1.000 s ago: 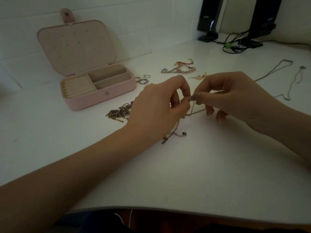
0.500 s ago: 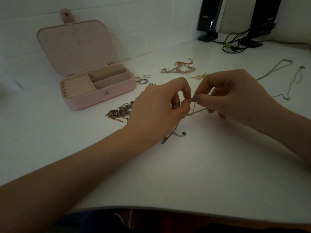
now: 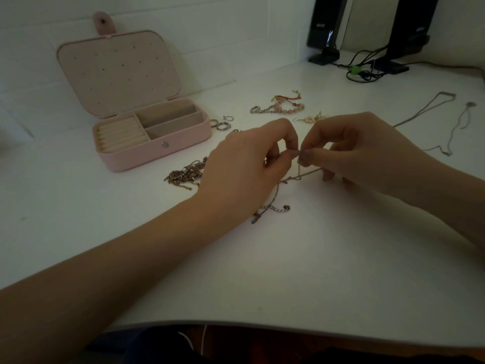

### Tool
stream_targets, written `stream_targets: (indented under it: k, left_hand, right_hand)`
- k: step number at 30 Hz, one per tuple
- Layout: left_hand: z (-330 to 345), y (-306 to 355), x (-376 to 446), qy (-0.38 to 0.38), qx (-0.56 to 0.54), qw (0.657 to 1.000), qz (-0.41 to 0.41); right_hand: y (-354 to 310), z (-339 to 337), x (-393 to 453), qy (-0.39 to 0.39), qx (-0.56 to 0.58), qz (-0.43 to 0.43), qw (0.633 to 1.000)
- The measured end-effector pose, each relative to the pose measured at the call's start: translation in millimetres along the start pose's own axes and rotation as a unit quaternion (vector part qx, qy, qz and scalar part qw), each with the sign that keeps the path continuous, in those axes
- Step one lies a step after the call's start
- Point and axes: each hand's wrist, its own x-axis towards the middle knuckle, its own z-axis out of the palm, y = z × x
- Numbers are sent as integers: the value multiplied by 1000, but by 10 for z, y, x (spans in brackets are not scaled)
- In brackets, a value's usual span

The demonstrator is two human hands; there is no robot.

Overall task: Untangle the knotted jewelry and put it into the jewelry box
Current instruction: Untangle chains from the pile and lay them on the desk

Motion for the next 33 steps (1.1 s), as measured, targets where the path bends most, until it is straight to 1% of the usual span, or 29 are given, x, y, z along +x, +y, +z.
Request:
stream_targets:
  k: [9, 17, 27, 29, 31, 33]
  left_hand:
    - [-16, -10, 9, 7, 9, 1000, 12]
    - [-8, -6, 9, 4, 7, 1000, 5]
    - [-9, 32, -6, -15, 11, 1000, -3]
    - [-3, 38, -11, -18, 14, 1000, -7]
    - [5, 41, -12, -19, 16, 999, -20]
    - [8, 39, -2, -22, -6, 999, -46]
  right_hand:
    - [-41, -12, -15, -22, 49, 30, 998]
    - [-19, -13, 2, -13, 55, 22, 998]
    - [-15, -20, -15, 3, 3, -25, 1000]
    - [-16, -16, -27, 19, -19, -39, 999]
    - [-20, -6, -42, 44, -58, -72, 995]
    - [-16, 5, -48, 66, -104, -102, 987]
